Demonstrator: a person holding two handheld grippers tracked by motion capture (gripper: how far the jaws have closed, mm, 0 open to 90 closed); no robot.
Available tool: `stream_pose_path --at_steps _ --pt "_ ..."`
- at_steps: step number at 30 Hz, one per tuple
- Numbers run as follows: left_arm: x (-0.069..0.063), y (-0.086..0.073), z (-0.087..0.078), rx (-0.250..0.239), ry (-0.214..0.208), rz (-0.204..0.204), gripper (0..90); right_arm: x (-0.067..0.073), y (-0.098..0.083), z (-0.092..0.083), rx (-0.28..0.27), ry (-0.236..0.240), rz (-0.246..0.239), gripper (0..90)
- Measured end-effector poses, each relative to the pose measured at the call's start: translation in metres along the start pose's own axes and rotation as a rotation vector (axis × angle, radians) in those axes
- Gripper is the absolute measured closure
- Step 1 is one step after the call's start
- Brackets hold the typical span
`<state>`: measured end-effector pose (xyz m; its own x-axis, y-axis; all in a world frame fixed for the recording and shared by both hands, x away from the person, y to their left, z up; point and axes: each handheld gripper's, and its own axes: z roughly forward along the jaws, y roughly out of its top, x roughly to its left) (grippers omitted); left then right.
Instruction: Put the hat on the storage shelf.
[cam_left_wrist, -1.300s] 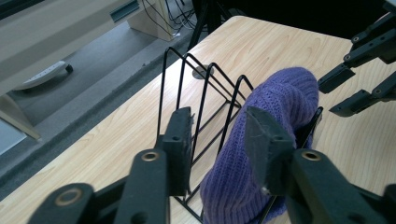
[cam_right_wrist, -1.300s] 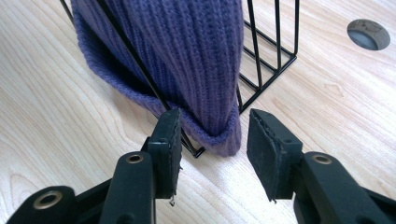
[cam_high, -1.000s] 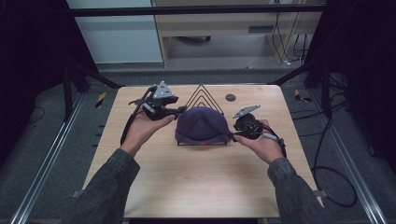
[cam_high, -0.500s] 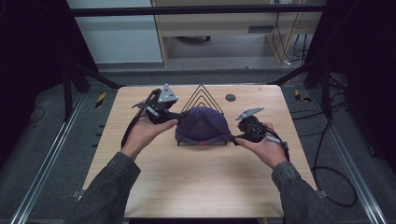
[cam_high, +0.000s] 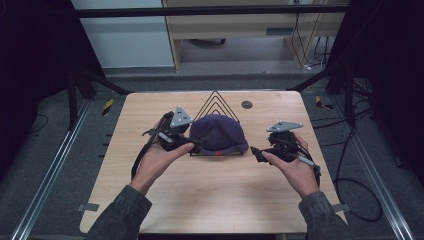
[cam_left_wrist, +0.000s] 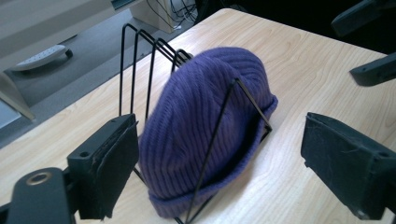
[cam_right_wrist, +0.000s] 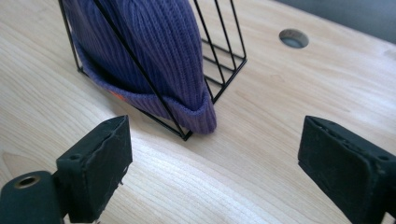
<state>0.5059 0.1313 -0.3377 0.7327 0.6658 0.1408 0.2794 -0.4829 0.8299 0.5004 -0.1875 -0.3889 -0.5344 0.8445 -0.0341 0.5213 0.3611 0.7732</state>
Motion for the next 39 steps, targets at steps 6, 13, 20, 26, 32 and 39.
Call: stream_pose_path --at_steps 6,13,20,26,32,39 --pt "-0.012 -0.009 -0.004 0.004 -0.01 -0.002 8.1 0.001 -0.004 -0.02 -0.093 -0.022 0.004 5.6" --pt "-0.02 -0.01 -0.013 -0.018 -0.026 -0.001 5.8 0.003 -0.001 -0.033 -0.122 -0.01 -0.003 6.2" --pt "-0.024 -0.021 -0.023 -0.054 -0.057 0.031 4.0 0.013 0.002 -0.031 -0.108 0.021 -0.027 14.6" --pt "-0.022 -0.042 -0.032 -0.038 -0.056 0.038 3.2 0.033 0.005 -0.021 -0.078 0.053 -0.086 15.2" --pt "-0.011 -0.063 -0.042 -0.004 -0.027 0.038 3.2 0.049 0.012 -0.009 -0.08 0.061 -0.119 13.2" --pt "0.002 -0.082 -0.049 0.007 0.005 0.011 3.6 0.064 0.017 0.003 -0.069 0.109 -0.155 17.3"
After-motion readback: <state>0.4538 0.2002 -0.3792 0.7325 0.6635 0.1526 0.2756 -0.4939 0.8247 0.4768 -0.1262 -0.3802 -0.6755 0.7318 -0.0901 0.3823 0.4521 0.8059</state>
